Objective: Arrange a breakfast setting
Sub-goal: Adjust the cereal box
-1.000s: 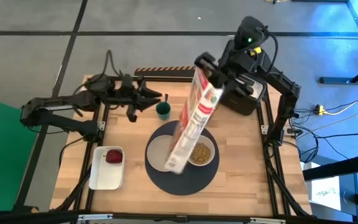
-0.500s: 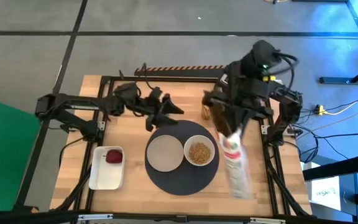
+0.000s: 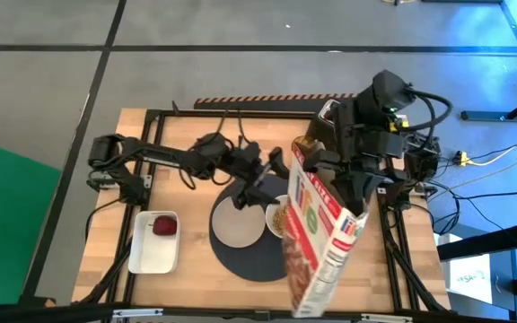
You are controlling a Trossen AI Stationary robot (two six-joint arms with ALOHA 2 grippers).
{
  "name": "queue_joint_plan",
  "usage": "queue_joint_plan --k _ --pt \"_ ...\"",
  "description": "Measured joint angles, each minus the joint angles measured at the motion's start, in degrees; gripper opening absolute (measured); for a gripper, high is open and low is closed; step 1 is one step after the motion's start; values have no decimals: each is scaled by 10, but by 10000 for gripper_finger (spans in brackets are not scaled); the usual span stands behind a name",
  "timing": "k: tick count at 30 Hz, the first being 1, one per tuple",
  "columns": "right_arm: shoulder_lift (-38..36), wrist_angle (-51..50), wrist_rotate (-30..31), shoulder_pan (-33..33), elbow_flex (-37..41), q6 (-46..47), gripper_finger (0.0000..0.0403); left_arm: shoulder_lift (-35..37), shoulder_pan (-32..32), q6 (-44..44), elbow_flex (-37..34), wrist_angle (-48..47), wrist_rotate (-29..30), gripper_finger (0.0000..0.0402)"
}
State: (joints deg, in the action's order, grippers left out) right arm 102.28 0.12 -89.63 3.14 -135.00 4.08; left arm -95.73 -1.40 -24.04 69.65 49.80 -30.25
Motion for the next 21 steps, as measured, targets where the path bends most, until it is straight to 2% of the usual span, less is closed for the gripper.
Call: queue_joint_plan --k 4,10,13,17,21 --pt "7 -1 -1 3 0 2 0 -51 1 4 72 0 -58 355" --pt "7 -1 -1 7 0 7 0 -118 3 -32 178 -2 -207 355" --pt "7 -1 1 7 0 6 0 -142 7 -49 219 -2 -217 347" --pt "7 -2 7 6 0 6 0 -157 7 -72 257 -3 -210 294" --pt "7 -2 16 6 0 6 0 -157 5 -64 263 -2 -217 188"
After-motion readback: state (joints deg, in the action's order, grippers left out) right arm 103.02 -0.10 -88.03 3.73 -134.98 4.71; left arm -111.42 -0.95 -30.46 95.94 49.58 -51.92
